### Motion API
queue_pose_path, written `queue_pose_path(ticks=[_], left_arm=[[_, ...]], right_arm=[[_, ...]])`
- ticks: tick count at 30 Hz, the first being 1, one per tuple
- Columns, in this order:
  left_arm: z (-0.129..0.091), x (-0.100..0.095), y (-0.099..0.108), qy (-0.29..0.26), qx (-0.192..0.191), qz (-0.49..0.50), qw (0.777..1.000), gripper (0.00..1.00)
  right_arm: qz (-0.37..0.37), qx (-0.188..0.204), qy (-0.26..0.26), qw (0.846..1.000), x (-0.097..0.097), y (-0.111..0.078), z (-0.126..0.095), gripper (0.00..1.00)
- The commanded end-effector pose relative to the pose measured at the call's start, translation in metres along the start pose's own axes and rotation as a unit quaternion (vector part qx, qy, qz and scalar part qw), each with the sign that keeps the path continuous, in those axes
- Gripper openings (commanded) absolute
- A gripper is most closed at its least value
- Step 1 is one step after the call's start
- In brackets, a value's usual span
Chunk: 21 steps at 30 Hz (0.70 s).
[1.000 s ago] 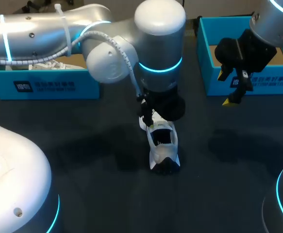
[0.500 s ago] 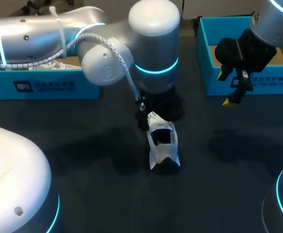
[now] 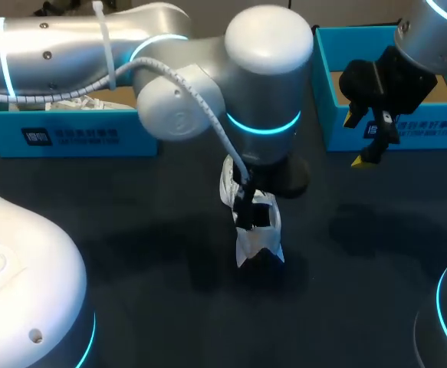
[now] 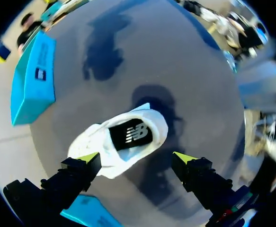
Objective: Take the shoe out of the shoebox, open the shoe tongue, remove and reinsert the insole, then place the shoe into the shoebox
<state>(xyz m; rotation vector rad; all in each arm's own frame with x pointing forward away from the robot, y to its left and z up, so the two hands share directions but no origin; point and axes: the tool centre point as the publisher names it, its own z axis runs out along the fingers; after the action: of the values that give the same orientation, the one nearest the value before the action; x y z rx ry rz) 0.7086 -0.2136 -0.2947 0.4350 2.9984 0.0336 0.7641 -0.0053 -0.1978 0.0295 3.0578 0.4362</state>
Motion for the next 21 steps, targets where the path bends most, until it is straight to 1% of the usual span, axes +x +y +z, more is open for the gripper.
queue_pose_path(ticks=[1,4,6,8,10,11,18,19,21], left_arm=[[0.011,0.018,-0.013,-0.033,-0.006,-0.186,0.982,1.00],[0.020,0.025,-0.020,-0.041,0.000,-0.216,0.976,1.00],[0.026,0.032,-0.025,-0.042,0.016,-0.228,0.973,1.00],[0.034,0.039,-0.030,-0.061,0.014,-0.255,0.965,1.00],[0.037,0.041,-0.031,-0.063,0.014,-0.259,0.964,1.00],[0.042,0.043,-0.033,-0.059,0.029,-0.272,0.960,1.00],[0.062,0.043,-0.038,-0.064,0.038,-0.283,0.956,1.00],[0.065,0.042,-0.038,-0.065,0.034,-0.283,0.956,1.00],[0.071,0.039,-0.038,-0.054,0.034,-0.274,0.960,1.00]], right_arm=[[0.000,0.001,0.001,1.000,-0.001,0.000,0.001,1.00],[0.000,0.001,0.001,1.000,-0.001,0.000,0.001,1.00],[0.000,0.001,0.001,1.000,-0.001,0.000,0.001,1.00],[0.000,0.001,0.001,1.000,-0.001,0.000,0.001,1.00],[0.000,0.001,0.001,1.000,-0.001,0.000,0.001,1.00],[0.000,0.001,0.001,1.000,-0.001,0.000,0.001,1.00],[0.000,0.001,0.001,1.000,-0.001,0.000,0.001,1.00],[0.000,0.001,0.001,1.000,-0.001,0.000,0.001,1.00],[0.000,0.001,0.001,1.000,-0.001,0.000,0.001,1.00]])
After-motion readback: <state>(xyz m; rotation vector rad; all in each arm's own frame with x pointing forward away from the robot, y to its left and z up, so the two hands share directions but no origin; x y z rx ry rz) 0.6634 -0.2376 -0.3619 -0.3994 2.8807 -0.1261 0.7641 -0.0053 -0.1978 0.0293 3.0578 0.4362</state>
